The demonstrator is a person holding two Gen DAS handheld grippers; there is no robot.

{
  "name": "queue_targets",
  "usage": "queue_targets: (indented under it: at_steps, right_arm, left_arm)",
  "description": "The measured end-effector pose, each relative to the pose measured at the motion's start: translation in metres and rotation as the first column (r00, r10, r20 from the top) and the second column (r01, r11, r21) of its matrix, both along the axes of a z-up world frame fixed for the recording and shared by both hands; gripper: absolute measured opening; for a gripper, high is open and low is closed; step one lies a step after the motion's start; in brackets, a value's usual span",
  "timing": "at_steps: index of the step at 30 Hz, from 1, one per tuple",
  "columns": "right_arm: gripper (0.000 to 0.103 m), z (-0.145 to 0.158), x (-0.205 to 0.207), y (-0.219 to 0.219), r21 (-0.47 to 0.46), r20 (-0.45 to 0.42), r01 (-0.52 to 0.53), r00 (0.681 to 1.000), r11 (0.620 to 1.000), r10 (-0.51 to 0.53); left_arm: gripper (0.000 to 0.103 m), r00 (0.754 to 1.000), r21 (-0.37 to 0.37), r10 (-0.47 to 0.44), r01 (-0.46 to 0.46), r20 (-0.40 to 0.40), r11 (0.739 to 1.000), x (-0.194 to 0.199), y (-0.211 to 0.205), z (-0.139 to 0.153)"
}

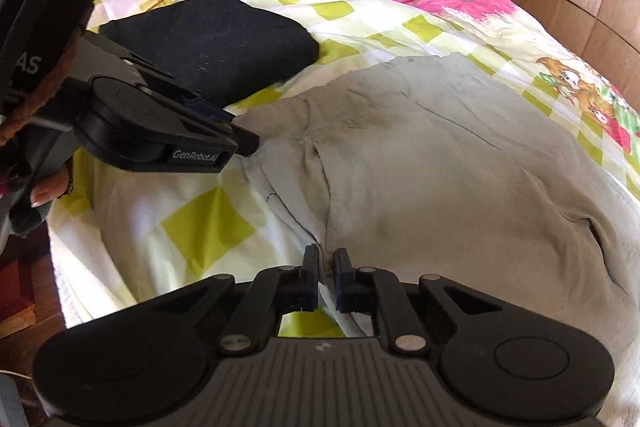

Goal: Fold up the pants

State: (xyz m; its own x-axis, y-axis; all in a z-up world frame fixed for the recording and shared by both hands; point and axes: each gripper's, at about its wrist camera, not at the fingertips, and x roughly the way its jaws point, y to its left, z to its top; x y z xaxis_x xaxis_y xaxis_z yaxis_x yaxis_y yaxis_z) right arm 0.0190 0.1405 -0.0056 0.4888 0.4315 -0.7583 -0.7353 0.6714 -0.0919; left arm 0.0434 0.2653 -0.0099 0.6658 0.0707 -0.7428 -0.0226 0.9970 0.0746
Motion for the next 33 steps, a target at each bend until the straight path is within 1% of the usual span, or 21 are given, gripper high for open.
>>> queue_targets:
  at_steps: [3,6,7,9,10,11,12,15,17,19,21,23,25,27,28,29,31,32,33]
  right_arm:
    - [0.025,-0.001,-0.014,0.012,-0.005,0.006,-0.055,0.998,0.998,0.055]
    - [0.025,-0.006,-0.019,0.021,-0.005,-0.015,-0.084,0.996,0.996,0.084]
    - [0.026,-0.007,-0.019,0.023,-0.002,-0.024,-0.081,0.996,0.997,0.081]
    - [0.027,-0.006,-0.017,0.024,0.007,-0.037,-0.064,0.997,0.998,0.064]
    - [0.027,-0.004,-0.015,0.021,0.018,-0.039,-0.051,0.998,0.999,0.052]
    - [0.027,0.000,-0.015,0.016,0.036,-0.041,-0.034,0.999,0.999,0.036]
    - [0.027,0.005,-0.016,0.009,0.049,-0.039,-0.020,0.999,0.999,0.022]
    - [0.029,0.018,-0.013,-0.024,0.088,-0.037,0.060,0.998,0.994,-0.057]
    - [0.030,0.024,-0.008,-0.058,0.093,-0.040,0.150,0.988,0.984,-0.147]
    - [0.030,0.028,-0.003,-0.099,0.083,-0.037,0.264,0.964,0.961,-0.261]
    - [0.030,0.033,0.002,-0.146,0.075,-0.039,0.391,0.920,0.917,-0.389]
    - [0.030,0.037,0.003,-0.201,0.063,-0.036,0.526,0.850,0.848,-0.525]
    - [0.031,0.041,-0.002,-0.262,0.049,-0.031,0.659,0.752,0.751,-0.658]
    - [0.032,0.042,-0.013,-0.322,0.037,-0.035,0.773,0.635,0.634,-0.772]
    - [0.033,0.041,-0.019,-0.350,0.032,-0.042,0.820,0.572,0.571,-0.819]
    - [0.033,0.040,-0.027,-0.377,0.033,-0.052,0.860,0.511,0.510,-0.858]
    - [0.034,0.037,-0.043,-0.422,0.048,-0.079,0.915,0.402,0.399,-0.912]
    - [0.034,0.035,-0.052,-0.447,0.062,-0.104,0.939,0.343,0.339,-0.933]
    - [0.035,0.031,-0.060,-0.465,0.073,-0.131,0.954,0.299,0.291,-0.945]
  left_arm:
    - [0.014,0.999,0.024,0.024,-0.024,-0.023,0.999,-0.011,0.013,0.001]
    - [0.014,0.997,0.094,0.057,-0.053,-0.049,0.994,-0.021,0.022,-0.002]
    - [0.014,0.997,0.092,0.059,-0.054,-0.053,0.994,-0.024,0.025,-0.002]
    - [0.015,0.997,0.062,0.062,-0.059,-0.049,0.996,-0.030,0.026,0.001]
    - [0.017,0.998,0.073,0.056,-0.053,-0.036,0.996,-0.034,0.023,0.006]
    - [0.019,0.999,0.090,0.048,-0.046,-0.021,0.995,-0.036,0.019,0.010]
    - [0.019,0.999,0.104,0.034,-0.034,0.001,0.994,-0.038,0.013,0.015]
    - [0.019,0.999,0.112,-0.026,0.021,0.046,0.993,-0.035,-0.007,0.029]
    - [0.019,0.994,0.078,-0.088,0.083,0.065,0.993,-0.025,-0.028,0.036]
    - [0.019,0.983,0.033,-0.171,0.169,0.067,0.985,-0.017,-0.058,0.036]
    - [0.019,0.962,0.003,-0.263,0.263,0.069,0.965,-0.010,-0.095,0.032]
    - [0.019,0.935,-0.015,-0.347,0.348,0.072,0.937,-0.003,-0.135,0.029]
    - [0.019,0.899,-0.044,-0.430,0.435,0.082,0.899,0.003,-0.180,0.027]
    - [0.019,0.864,-0.056,-0.496,0.501,0.089,0.863,0.004,-0.220,0.027]
    - [0.019,0.842,-0.059,-0.532,0.538,0.092,0.841,0.003,-0.243,0.026]
    - [0.019,0.820,-0.061,-0.565,0.571,0.092,0.819,0.002,-0.265,0.025]
    - [0.021,0.782,-0.063,-0.618,0.622,0.080,0.780,0.001,-0.302,0.020]
    - [0.022,0.765,-0.061,-0.640,0.643,0.072,0.763,0.000,-0.319,0.016]
    - [0.022,0.750,-0.063,-0.658,0.661,0.061,0.748,0.000,-0.333,0.011]
